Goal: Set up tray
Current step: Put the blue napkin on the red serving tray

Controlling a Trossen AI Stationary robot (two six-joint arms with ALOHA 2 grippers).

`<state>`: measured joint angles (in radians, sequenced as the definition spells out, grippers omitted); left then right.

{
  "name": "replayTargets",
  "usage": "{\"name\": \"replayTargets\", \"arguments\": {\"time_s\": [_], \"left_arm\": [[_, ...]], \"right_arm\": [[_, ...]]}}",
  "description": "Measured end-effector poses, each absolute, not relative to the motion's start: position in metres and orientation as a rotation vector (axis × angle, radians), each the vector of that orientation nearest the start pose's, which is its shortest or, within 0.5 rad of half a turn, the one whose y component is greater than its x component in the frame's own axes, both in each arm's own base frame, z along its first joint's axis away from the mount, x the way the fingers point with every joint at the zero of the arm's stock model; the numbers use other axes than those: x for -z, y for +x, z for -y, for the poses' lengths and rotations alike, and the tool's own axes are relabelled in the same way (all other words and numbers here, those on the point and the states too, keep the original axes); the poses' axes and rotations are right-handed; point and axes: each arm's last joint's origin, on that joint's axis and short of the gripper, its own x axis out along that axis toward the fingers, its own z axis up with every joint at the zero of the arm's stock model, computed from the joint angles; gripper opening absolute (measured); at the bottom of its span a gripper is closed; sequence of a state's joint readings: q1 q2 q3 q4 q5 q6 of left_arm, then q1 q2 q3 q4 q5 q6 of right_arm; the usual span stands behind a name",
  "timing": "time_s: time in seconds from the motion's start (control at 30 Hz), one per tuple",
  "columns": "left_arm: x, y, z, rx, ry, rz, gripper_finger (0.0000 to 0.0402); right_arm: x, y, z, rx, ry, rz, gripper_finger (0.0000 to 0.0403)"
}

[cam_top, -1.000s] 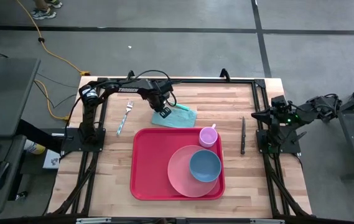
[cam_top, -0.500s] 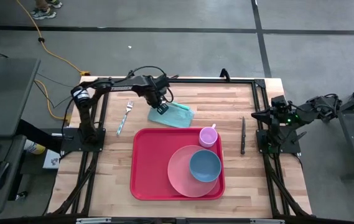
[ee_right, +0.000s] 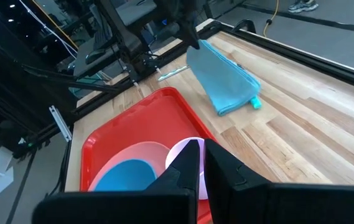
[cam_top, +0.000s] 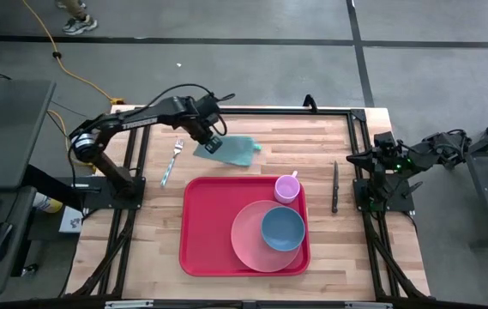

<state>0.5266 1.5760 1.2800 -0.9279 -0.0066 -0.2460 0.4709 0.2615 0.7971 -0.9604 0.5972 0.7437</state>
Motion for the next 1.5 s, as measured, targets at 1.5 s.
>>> {"name": "replayTargets", "arguments": {"time_s": [1.5], "left_arm": [[-0.312, 0.228, 0.074, -1.001, -0.868, -0.662, 0.0018]], "right_arm": [[-0.310, 0.033, 0.000, 0.194, 0.410, -0.328, 0.0000]]}}
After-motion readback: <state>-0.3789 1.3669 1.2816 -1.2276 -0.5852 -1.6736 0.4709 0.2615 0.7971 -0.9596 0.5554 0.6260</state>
